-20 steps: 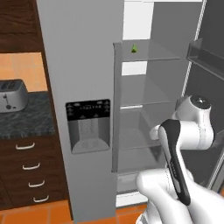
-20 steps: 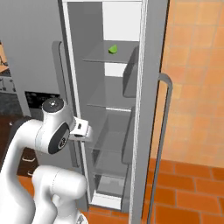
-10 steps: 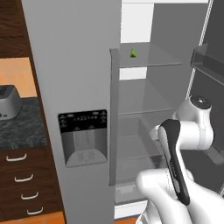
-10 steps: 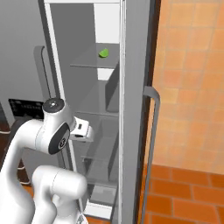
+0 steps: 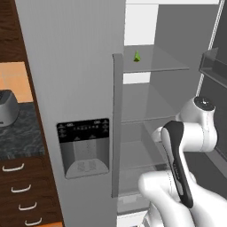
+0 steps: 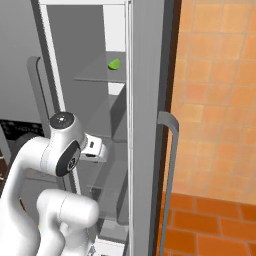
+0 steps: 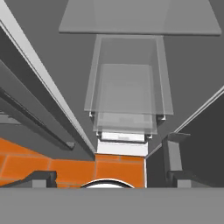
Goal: Place one lemon wedge and one steak in each tupperware on the nearby counter, to pack two identical lunches.
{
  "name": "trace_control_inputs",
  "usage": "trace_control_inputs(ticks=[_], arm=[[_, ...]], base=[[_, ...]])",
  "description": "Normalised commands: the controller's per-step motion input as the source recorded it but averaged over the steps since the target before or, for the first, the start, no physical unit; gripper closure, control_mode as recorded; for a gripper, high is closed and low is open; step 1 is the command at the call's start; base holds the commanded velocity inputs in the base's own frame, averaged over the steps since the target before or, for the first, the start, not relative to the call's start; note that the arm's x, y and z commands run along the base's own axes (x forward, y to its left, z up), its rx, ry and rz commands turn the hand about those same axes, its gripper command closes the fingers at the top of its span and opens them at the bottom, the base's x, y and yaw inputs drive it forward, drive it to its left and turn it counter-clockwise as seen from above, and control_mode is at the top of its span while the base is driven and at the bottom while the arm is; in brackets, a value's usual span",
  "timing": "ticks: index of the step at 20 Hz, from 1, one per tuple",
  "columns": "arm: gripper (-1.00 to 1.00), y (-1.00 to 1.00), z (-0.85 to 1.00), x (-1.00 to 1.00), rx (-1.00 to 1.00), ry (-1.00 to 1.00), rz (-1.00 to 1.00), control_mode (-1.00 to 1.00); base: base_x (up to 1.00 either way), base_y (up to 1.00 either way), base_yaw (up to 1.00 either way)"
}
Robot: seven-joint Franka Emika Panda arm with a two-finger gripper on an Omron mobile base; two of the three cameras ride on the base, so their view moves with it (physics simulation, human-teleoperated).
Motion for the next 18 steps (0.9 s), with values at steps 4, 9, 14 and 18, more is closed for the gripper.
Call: trace_control_inputs(ticks=[4, 9, 14, 18], arm=[[-1.00, 0.00, 0.01, 0.00, 0.00, -0.07, 0.00, -1.00], [-1.00, 0.07, 0.35, 0.13, -0.01, -0.20, 0.00, -1.00], [-1.00, 0.12, 0.69, 0.12, -0.06, -0.25, 0.00, -1.00], [-1.00, 0.00, 0.72, 0.32, 0.00, -0.22, 0.00, -1.00]], base=[[0.03, 0.00, 0.00], [0.00, 0.00, 0.00], [0.00, 0.00, 0.00], [0.00, 0.00, 0.00]])
